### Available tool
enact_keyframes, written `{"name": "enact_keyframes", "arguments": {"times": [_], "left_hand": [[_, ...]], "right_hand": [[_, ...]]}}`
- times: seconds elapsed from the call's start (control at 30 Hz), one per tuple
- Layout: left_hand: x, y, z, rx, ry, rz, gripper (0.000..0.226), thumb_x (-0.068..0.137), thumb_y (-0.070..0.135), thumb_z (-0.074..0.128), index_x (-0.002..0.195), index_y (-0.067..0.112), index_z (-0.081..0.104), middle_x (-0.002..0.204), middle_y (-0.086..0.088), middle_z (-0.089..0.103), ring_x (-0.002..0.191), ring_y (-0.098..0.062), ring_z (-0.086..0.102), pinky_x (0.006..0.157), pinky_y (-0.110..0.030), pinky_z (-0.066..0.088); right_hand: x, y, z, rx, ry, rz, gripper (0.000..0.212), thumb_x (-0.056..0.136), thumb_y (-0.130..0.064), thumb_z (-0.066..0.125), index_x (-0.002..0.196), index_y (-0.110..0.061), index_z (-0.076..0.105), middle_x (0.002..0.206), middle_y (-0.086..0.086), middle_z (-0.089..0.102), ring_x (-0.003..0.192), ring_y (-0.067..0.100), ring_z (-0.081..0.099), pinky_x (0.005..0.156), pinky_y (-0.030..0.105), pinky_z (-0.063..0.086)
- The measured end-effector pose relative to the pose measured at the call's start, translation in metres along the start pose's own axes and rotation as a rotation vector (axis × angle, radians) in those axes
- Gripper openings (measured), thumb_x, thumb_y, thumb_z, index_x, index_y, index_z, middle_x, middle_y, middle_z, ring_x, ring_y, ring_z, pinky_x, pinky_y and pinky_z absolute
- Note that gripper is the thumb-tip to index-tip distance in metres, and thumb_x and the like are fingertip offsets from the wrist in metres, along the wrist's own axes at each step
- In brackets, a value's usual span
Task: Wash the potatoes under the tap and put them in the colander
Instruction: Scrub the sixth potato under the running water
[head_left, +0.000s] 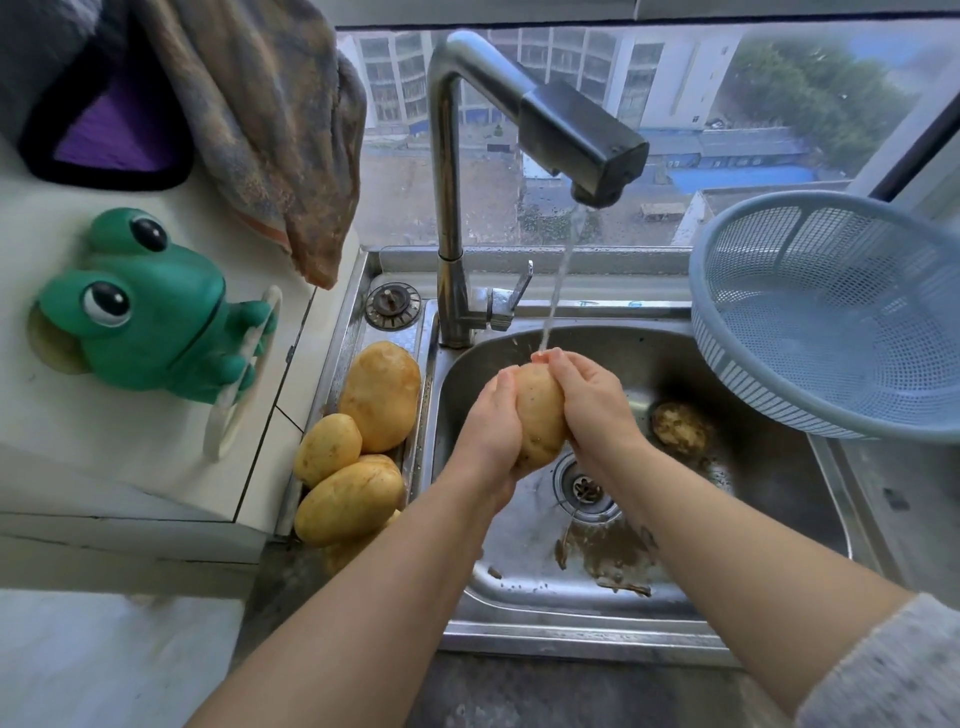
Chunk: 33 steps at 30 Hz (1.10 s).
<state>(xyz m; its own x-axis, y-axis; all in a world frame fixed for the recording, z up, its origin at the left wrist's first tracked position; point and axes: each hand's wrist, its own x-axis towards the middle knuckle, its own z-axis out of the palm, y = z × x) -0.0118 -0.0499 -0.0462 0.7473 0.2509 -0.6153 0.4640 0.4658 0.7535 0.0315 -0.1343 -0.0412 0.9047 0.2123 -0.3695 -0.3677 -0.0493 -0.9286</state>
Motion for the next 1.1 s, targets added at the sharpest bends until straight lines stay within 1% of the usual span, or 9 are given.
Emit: {"name": "enact_keyframes", "arguments": {"times": [0.13,0.3,0.37,0.5,0.57,0.67,0.87,1.03,1.1], "left_hand": [[-0.005,0.011,-0.004,-0.156,-0.013,-0.197,0.047,0.102,0.049,0.034,0.122,0.012,0.055,0.112,-0.02,0.063,0.097,-0.03,0.066,0.064,-0.037,0.057],[-0.004,0.006,0.005,-0.068,-0.03,-0.029,0.041,0.104,0.042,0.032,0.13,0.018,0.053,0.118,-0.018,0.062,0.104,-0.029,0.065,0.068,-0.037,0.058],[-0.004,0.004,0.005,0.004,-0.082,0.025,0.039,0.102,0.036,0.039,0.138,0.02,0.044,0.128,-0.017,0.056,0.111,-0.03,0.061,0.075,-0.039,0.058],[-0.004,0.006,-0.001,-0.006,-0.073,0.045,0.043,0.101,0.031,0.045,0.142,0.018,0.04,0.129,-0.015,0.055,0.109,-0.028,0.061,0.074,-0.037,0.058],[-0.006,0.014,-0.005,-0.174,-0.053,-0.075,0.037,0.102,0.036,0.043,0.126,0.011,0.055,0.113,-0.017,0.064,0.092,-0.025,0.067,0.065,-0.033,0.059],[-0.009,0.018,-0.009,-0.303,-0.058,-0.228,0.04,0.101,0.041,0.043,0.112,0.007,0.06,0.1,-0.018,0.067,0.084,-0.024,0.068,0.064,-0.032,0.059],[-0.013,0.017,0.002,-0.249,-0.106,-0.176,0.038,0.104,0.036,0.039,0.104,0.009,0.065,0.084,-0.013,0.072,0.072,-0.019,0.07,0.057,-0.029,0.058],[-0.011,0.024,-0.007,-0.322,-0.086,-0.26,0.044,0.102,0.039,0.041,0.122,0.005,0.06,0.094,-0.018,0.067,0.078,-0.023,0.067,0.051,-0.027,0.055],[-0.014,0.023,-0.002,-0.323,-0.092,-0.248,0.042,0.102,0.039,0.041,0.12,0.006,0.059,0.093,-0.017,0.066,0.079,-0.022,0.065,0.053,-0.027,0.057]], "right_hand": [[-0.005,0.005,-0.007,-0.28,-0.196,-0.105,0.05,0.085,-0.026,0.071,0.128,-0.03,0.046,0.11,-0.009,0.052,0.103,0.013,0.056,0.089,0.033,0.053],[0.001,0.002,0.006,-0.099,0.084,-0.113,0.008,0.094,-0.027,0.058,0.097,-0.025,0.064,0.096,-0.003,0.064,0.096,0.018,0.061,0.08,0.032,0.055],[0.003,0.001,0.006,0.032,0.119,0.022,0.023,0.099,-0.028,0.049,0.09,-0.023,0.07,0.096,0.005,0.067,0.098,0.025,0.064,0.083,0.043,0.057],[0.002,0.003,0.001,0.02,-0.061,0.023,0.02,0.1,-0.029,0.047,0.113,-0.024,0.062,0.116,0.007,0.062,0.112,0.026,0.059,0.096,0.047,0.051],[0.0,0.008,-0.003,-0.12,-0.17,-0.07,0.047,0.091,-0.033,0.062,0.135,-0.028,0.047,0.131,0.004,0.051,0.12,0.022,0.053,0.104,0.043,0.046],[0.002,0.013,-0.012,-0.282,-0.279,-0.144,0.088,0.065,-0.051,0.076,0.142,-0.037,0.036,0.136,-0.005,0.045,0.121,0.016,0.052,0.102,0.035,0.048],[0.008,0.009,-0.003,-0.045,-0.013,-0.168,0.007,0.089,-0.031,0.061,0.095,-0.028,0.062,0.1,0.002,0.063,0.1,0.021,0.061,0.081,0.036,0.055],[0.008,0.003,-0.006,-0.196,-0.261,-0.075,0.048,0.09,-0.034,0.064,0.132,-0.028,0.044,0.113,0.001,0.054,0.103,0.018,0.06,0.087,0.036,0.056],[0.011,0.001,-0.007,-0.227,-0.209,-0.149,0.033,0.091,-0.03,0.062,0.122,-0.022,0.051,0.106,-0.001,0.056,0.098,0.017,0.06,0.081,0.031,0.055]]}}
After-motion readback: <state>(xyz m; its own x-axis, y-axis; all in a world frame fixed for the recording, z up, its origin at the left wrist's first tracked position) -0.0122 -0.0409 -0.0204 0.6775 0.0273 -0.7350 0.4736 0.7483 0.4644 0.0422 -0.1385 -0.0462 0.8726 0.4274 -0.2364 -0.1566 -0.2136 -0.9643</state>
